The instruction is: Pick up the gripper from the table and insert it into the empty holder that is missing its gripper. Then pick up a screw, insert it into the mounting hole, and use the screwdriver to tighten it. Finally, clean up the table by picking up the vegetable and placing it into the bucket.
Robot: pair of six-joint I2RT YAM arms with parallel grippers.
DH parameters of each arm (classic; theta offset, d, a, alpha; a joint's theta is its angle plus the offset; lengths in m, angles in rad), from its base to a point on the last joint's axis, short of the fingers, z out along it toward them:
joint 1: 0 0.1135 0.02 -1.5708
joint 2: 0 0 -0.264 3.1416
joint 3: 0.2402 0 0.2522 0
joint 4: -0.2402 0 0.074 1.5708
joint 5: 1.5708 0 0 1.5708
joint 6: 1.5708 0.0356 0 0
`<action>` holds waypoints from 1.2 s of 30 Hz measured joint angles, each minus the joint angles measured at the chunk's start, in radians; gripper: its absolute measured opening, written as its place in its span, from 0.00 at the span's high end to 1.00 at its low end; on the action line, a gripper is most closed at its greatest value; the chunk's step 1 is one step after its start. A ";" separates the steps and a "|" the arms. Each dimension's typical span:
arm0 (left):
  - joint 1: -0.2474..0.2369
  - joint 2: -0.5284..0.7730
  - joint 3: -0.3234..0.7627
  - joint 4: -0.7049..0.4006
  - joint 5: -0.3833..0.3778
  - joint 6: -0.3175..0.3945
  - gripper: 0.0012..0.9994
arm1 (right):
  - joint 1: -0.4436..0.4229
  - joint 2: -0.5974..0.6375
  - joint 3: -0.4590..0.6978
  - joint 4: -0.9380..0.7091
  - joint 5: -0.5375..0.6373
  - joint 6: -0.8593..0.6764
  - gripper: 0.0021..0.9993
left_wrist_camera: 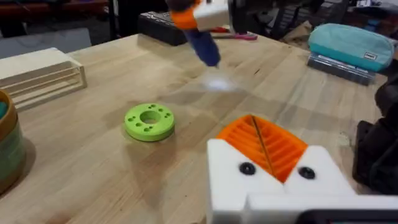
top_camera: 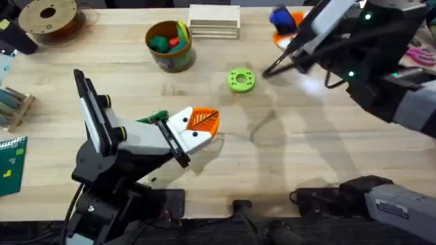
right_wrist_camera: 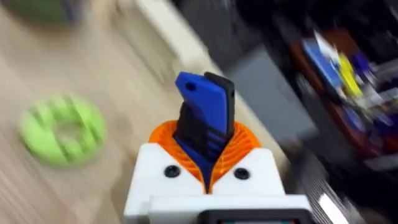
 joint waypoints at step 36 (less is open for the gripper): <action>0.000 0.000 0.000 -0.001 0.000 0.003 0.71 | 0.098 0.304 0.066 -0.276 0.342 -0.183 0.08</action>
